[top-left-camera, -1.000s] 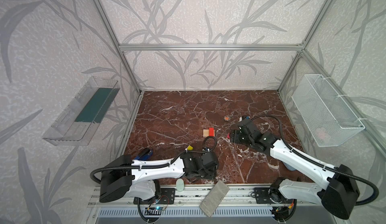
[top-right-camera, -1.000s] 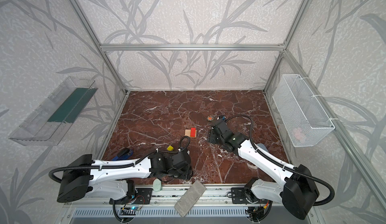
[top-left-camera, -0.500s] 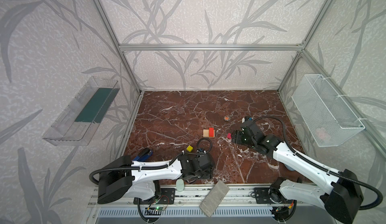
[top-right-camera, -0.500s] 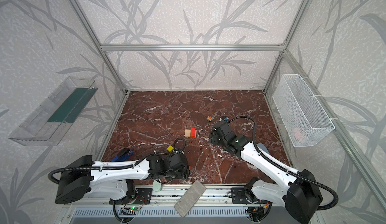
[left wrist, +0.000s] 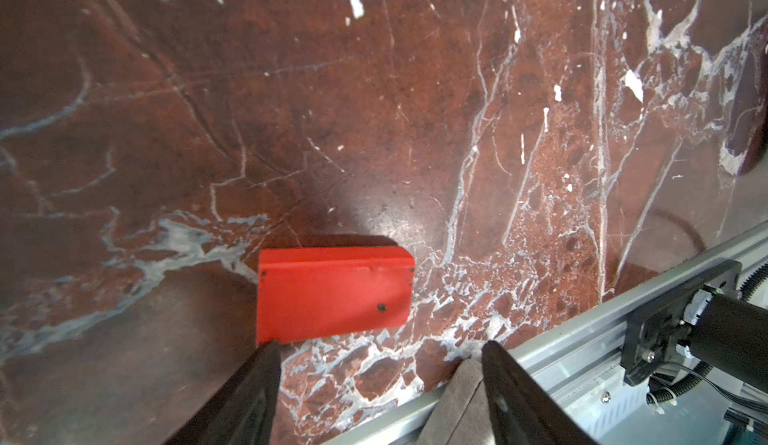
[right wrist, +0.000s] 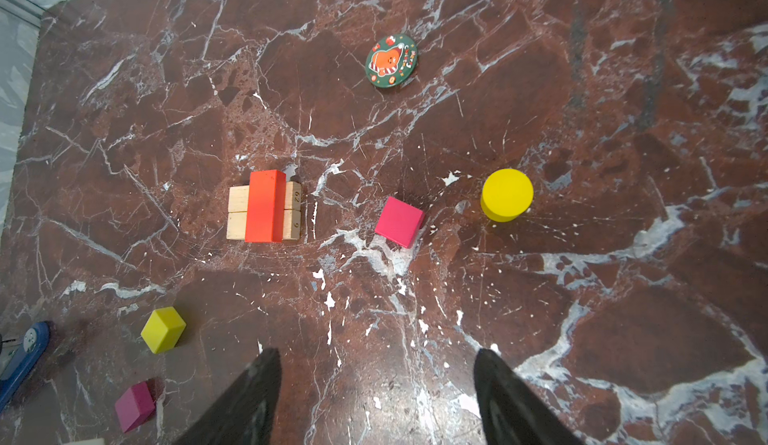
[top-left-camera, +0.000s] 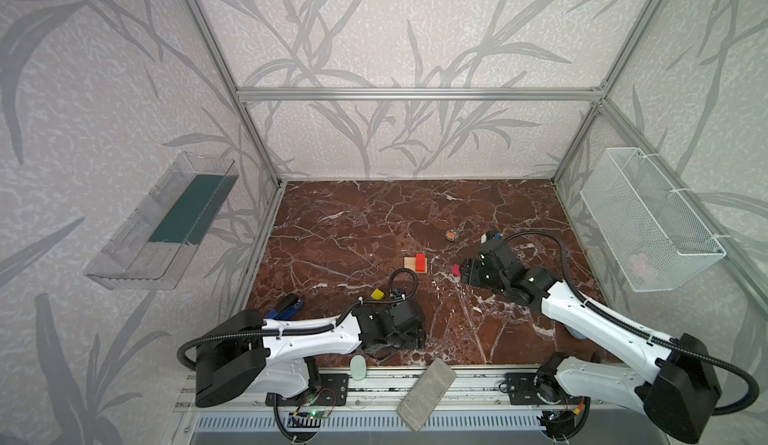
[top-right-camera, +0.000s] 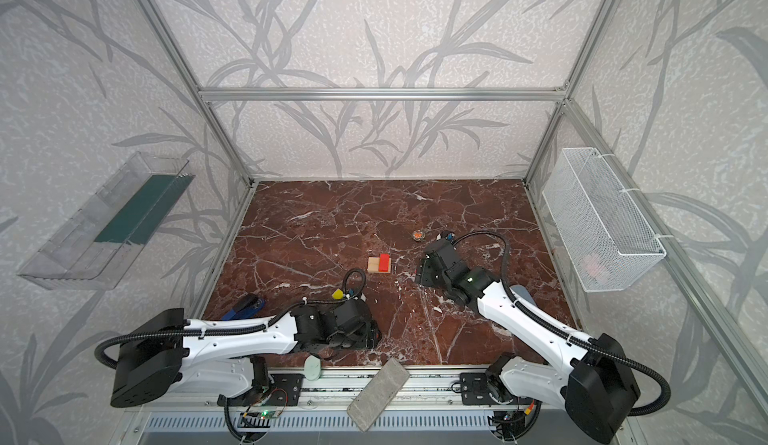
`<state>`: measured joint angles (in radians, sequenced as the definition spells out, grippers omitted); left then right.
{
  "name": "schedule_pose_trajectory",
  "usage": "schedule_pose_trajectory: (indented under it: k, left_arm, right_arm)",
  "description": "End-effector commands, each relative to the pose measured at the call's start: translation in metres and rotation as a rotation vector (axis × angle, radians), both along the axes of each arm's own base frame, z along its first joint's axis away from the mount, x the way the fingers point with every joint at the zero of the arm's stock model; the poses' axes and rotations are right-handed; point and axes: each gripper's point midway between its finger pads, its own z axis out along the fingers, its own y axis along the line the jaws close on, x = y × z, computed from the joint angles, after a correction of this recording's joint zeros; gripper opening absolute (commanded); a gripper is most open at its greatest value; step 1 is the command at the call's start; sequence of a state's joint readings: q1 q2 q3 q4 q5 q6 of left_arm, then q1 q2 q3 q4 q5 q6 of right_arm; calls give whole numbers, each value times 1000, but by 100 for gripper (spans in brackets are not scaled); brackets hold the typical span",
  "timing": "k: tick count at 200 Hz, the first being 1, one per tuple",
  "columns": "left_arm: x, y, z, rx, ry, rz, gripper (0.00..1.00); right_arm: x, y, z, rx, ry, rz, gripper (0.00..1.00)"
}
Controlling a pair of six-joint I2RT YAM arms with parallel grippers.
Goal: Build the wood block tower
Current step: 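Lower the left gripper over the red block near the robot and grasp it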
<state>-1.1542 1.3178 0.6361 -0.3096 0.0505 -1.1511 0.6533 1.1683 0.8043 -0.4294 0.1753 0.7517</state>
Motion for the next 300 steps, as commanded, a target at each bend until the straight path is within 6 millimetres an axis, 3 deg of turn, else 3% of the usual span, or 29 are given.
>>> schedule_pose_trajectory:
  k: [1,93,129,160,179,215,267,300]
  left_arm:
    - [3,-6,-2,3,11,-16,76]
    - [14,-21,-7,18,44,-69,75]
    - [15,-24,-9,30,52,-84,60]
    - [14,-14,-13,88,51,-86,45]
    - [15,-11,-13,135,37,-96,40]
    - [18,-11,-12,194,25,-123,40]
    - [19,-20,-13,207,36,-139,48]
    - [21,-22,-15,226,33,-146,45]
  right_arm:
    - [3,0,-1,-1,-1,-7,74]
    - [3,-6,1,-10,-4,-18,74]
    - [2,-7,1,-14,-2,-18,74]
    - [1,-8,-1,-14,1,-20,74]
    - [1,-8,-2,-16,4,-21,74]
    - [1,-9,-2,-17,3,-20,74]
    - [-1,-13,-1,-23,-1,-28,74]
    - [-2,-17,-1,-24,-3,-36,74]
